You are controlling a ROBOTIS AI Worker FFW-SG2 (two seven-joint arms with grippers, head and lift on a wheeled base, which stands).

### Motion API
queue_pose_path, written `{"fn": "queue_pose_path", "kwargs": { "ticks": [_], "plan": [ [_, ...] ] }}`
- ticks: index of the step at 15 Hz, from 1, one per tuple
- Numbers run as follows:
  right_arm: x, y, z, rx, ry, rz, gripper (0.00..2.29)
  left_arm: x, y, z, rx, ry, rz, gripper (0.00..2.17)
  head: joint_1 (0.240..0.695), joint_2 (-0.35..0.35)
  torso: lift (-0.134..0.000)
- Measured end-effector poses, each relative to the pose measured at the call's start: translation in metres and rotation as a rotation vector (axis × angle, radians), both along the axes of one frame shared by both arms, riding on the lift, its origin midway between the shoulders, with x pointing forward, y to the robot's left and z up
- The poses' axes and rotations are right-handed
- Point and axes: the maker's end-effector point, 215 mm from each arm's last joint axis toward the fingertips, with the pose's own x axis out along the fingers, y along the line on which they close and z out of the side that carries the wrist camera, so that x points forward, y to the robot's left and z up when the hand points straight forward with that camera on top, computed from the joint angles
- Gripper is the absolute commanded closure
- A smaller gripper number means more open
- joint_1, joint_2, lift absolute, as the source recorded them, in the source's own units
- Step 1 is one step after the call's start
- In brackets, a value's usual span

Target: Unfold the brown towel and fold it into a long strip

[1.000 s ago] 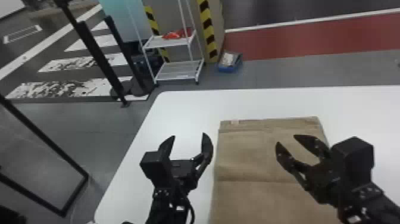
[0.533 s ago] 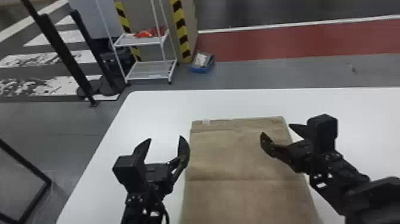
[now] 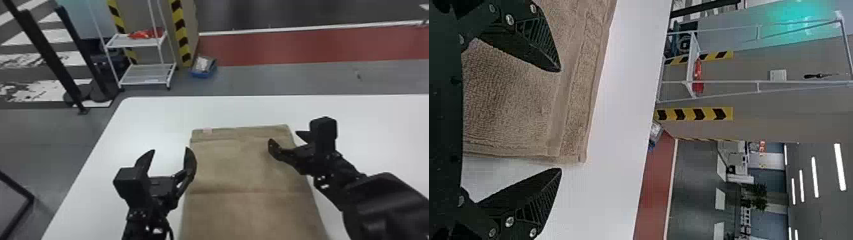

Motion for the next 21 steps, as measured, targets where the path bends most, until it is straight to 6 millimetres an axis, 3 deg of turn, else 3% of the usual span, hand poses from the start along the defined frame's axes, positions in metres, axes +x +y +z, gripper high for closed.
{"fn": "queue_pose_path", "kwargs": {
  "ticks": [7,12,20,21],
  "plan": [
    [-0.001,0.007,-0.014,0.002,0.027,0.023,0.67,0.003,-0.005,-0.003,-0.001,0.006,-0.011,0.14,0.695,0.150,-0.124],
    [-0.006,0.007,-0.015,0.016,0.029,0.020,0.68,0.003,-0.006,-0.004,-0.002,0.007,-0.015,0.14,0.695,0.151,-0.124],
    [-0.010,0.012,0.005,0.039,-0.007,0.024,0.69,0.003,-0.008,-0.004,0.002,0.008,-0.024,0.14,0.695,0.154,-0.124],
    [-0.011,0.013,0.005,0.039,-0.008,0.026,0.99,0.003,-0.008,-0.004,0.003,0.008,-0.024,0.14,0.695,0.155,-0.124]
  ]
}}
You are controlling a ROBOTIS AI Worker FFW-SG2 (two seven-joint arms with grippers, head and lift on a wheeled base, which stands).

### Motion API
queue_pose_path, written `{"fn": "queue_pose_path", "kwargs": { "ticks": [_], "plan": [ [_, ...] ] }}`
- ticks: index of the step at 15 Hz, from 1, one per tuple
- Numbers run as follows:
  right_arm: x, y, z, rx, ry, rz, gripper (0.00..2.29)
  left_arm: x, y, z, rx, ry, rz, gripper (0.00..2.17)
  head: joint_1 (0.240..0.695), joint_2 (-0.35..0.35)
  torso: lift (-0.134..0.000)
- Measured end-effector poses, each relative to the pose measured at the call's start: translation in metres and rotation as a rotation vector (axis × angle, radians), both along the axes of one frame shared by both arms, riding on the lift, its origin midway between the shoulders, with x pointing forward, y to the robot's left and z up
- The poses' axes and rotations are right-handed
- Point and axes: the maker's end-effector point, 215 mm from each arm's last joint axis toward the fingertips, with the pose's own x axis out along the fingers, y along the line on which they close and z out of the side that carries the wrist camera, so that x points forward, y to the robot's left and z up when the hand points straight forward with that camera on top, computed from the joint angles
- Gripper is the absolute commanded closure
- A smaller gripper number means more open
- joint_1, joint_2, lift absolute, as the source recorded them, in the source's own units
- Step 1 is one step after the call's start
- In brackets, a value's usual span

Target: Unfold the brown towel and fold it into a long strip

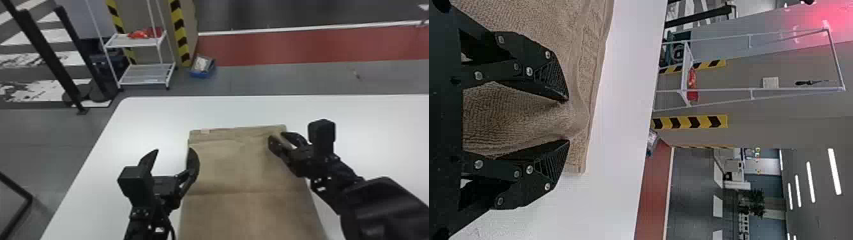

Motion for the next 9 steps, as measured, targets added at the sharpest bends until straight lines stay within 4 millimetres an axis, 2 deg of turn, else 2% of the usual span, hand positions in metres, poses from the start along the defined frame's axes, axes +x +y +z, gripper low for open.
{"fn": "queue_pose_path", "kwargs": {
  "ticks": [1,3,4,6,7,9],
  "plan": [
    [-0.001,0.001,0.001,0.000,-0.002,0.004,1.11,0.000,0.000,0.000,0.000,0.000,0.000,0.14,0.695,0.156,-0.124],
    [-0.002,0.003,0.000,-0.004,-0.001,0.008,1.20,0.000,0.000,-0.001,0.001,0.001,0.000,0.14,0.695,0.158,-0.124],
    [-0.004,0.004,0.000,-0.003,-0.001,0.011,1.33,0.000,0.000,-0.001,0.001,0.003,0.000,0.14,0.695,0.158,-0.124],
    [-0.013,0.010,0.006,0.009,-0.010,0.022,1.33,-0.001,0.001,-0.002,0.001,0.004,0.001,0.14,0.695,0.166,-0.124],
    [-0.019,0.014,0.015,0.020,-0.024,0.029,1.33,0.000,0.002,-0.002,0.002,0.004,0.002,0.14,0.695,0.170,-0.124],
    [-0.042,0.032,0.046,0.050,-0.078,0.070,1.33,0.000,0.008,0.003,0.006,-0.005,0.011,0.14,0.695,0.202,-0.124]
  ]
}}
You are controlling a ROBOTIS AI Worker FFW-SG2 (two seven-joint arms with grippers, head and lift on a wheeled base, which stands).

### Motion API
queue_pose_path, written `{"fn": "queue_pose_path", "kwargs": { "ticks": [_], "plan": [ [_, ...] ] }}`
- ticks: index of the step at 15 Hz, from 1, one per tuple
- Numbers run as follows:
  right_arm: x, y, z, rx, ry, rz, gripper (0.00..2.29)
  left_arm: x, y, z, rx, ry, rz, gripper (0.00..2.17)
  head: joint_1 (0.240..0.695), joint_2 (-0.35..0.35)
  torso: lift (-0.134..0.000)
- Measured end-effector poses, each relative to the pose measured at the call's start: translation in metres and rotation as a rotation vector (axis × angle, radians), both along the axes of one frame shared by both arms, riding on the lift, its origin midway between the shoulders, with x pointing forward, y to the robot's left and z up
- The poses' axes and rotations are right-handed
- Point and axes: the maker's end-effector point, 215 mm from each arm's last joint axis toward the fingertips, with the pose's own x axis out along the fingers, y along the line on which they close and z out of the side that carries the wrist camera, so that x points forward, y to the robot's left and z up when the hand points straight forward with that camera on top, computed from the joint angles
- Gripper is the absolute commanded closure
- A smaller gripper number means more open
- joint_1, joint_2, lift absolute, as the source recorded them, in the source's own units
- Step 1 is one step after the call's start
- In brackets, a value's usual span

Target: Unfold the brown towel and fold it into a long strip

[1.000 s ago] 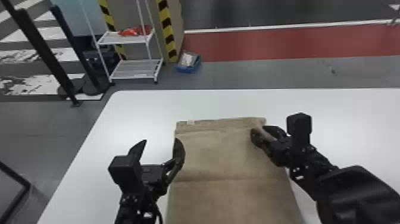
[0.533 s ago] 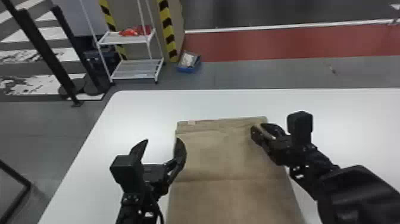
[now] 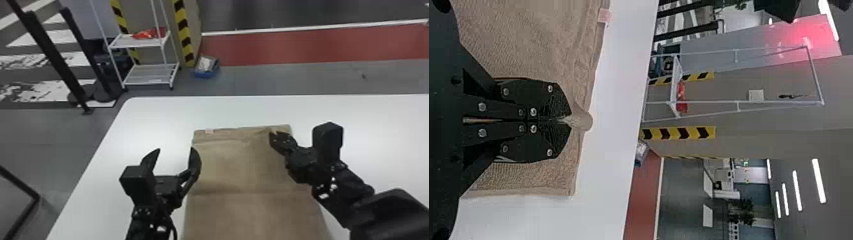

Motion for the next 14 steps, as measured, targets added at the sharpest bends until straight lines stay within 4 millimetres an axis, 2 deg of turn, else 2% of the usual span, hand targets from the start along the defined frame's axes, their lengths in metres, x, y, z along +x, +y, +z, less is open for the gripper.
{"fn": "queue_pose_path", "kwargs": {
  "ticks": [1,3,5,6,8,9,11,13,14],
  "plan": [
    [-0.017,0.012,0.012,0.009,-0.021,0.035,1.33,0.000,0.004,0.003,0.002,-0.005,0.007,0.14,0.695,0.223,-0.124],
    [-0.066,0.047,0.030,0.004,-0.055,0.134,1.33,0.001,0.019,0.012,0.003,-0.020,0.030,0.14,0.695,0.274,-0.124],
    [-0.116,0.077,0.023,-0.052,-0.051,0.223,1.30,0.001,0.038,0.019,-0.001,-0.031,0.061,0.14,0.695,0.340,-0.124],
    [-0.139,0.087,0.010,-0.101,-0.036,0.263,0.98,0.000,0.048,0.022,-0.004,-0.036,0.079,0.14,0.695,0.350,-0.124],
    [-0.174,0.100,-0.017,-0.188,-0.010,0.331,0.03,-0.002,0.064,0.025,-0.008,-0.040,0.106,0.14,0.695,0.350,-0.124],
    [-0.193,0.108,-0.027,-0.202,0.008,0.386,0.01,-0.003,0.069,0.025,-0.008,-0.039,0.113,0.14,0.695,0.350,-0.124],
    [-0.220,0.115,-0.032,-0.204,0.018,0.435,0.03,-0.004,0.070,0.024,-0.009,-0.036,0.114,0.14,0.695,0.350,-0.124],
    [-0.235,0.113,-0.017,-0.197,-0.021,0.430,0.06,-0.005,0.064,0.023,-0.011,-0.034,0.095,0.14,0.695,0.350,-0.124],
    [-0.234,0.104,-0.001,-0.184,-0.057,0.402,0.07,-0.006,0.059,0.022,-0.014,-0.033,0.078,0.14,0.695,0.350,-0.124]
  ]
}}
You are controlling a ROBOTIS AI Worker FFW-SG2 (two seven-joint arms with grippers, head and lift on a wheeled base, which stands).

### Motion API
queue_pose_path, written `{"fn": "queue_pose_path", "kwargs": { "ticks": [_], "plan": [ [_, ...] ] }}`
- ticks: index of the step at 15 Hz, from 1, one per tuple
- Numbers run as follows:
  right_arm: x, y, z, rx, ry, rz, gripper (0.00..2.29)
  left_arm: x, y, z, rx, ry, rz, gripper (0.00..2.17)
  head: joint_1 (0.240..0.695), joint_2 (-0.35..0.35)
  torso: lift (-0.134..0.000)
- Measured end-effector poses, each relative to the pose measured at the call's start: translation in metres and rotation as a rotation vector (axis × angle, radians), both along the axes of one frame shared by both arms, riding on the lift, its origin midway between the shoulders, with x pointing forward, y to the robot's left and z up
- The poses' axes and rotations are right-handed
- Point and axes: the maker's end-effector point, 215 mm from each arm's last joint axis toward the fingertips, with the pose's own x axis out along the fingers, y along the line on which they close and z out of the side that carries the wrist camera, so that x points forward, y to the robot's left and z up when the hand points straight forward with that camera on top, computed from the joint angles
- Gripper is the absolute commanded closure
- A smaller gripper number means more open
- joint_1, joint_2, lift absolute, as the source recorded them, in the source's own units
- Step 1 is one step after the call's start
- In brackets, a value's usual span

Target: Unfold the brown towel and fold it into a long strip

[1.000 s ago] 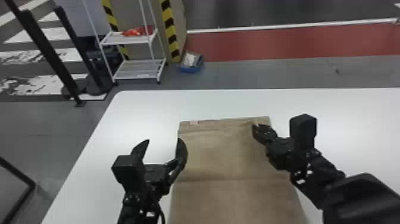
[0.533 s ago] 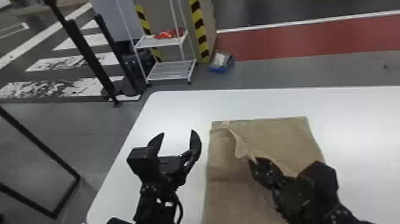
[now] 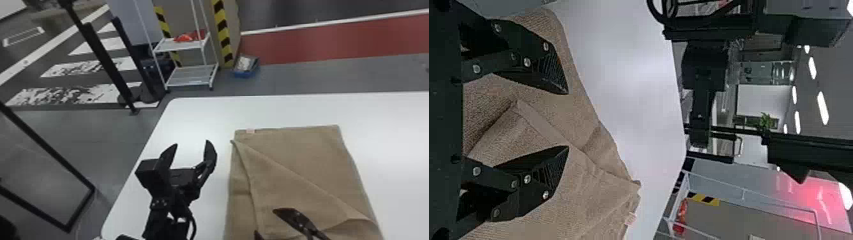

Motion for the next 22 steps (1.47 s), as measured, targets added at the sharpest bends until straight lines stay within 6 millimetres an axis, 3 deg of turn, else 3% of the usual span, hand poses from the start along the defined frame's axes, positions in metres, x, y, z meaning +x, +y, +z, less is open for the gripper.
{"fn": "queue_pose_path", "kwargs": {
  "ticks": [2,4,9,10,12,15,19,22],
  "plan": [
    [0.010,-0.032,0.031,0.044,-0.071,-0.072,0.07,-0.001,-0.017,-0.001,-0.001,0.000,-0.065,0.14,0.695,0.350,-0.124],
    [0.025,-0.085,0.051,0.063,-0.130,-0.177,0.07,-0.007,-0.046,-0.005,0.044,0.009,-0.183,0.14,0.695,0.330,-0.124],
    [0.053,-0.239,0.099,0.142,-0.240,-0.476,0.09,-0.047,-0.123,-0.032,0.212,0.081,-0.535,0.15,0.695,0.043,-0.124],
    [0.057,-0.272,0.104,0.140,-0.254,-0.533,0.09,-0.063,-0.137,-0.038,0.254,0.101,-0.617,0.15,0.695,-0.081,-0.124],
    [0.062,-0.329,0.108,0.139,-0.264,-0.632,0.09,-0.090,-0.157,-0.048,0.307,0.150,-0.741,0.17,0.695,-0.178,-0.124],
    [0.059,-0.417,0.096,0.119,-0.251,-0.804,0.09,-0.118,-0.175,-0.075,0.336,0.284,-0.857,0.20,0.695,-0.350,-0.123],
    [0.040,-0.515,0.073,0.139,-0.213,-1.017,0.09,-0.133,-0.186,-0.091,0.357,0.370,-0.913,0.20,0.695,-0.350,-0.123],
    [0.023,-0.558,0.064,0.180,-0.178,-1.110,0.09,-0.138,-0.194,-0.094,0.362,0.390,-0.938,0.21,0.695,-0.350,-0.123]
  ]
}}
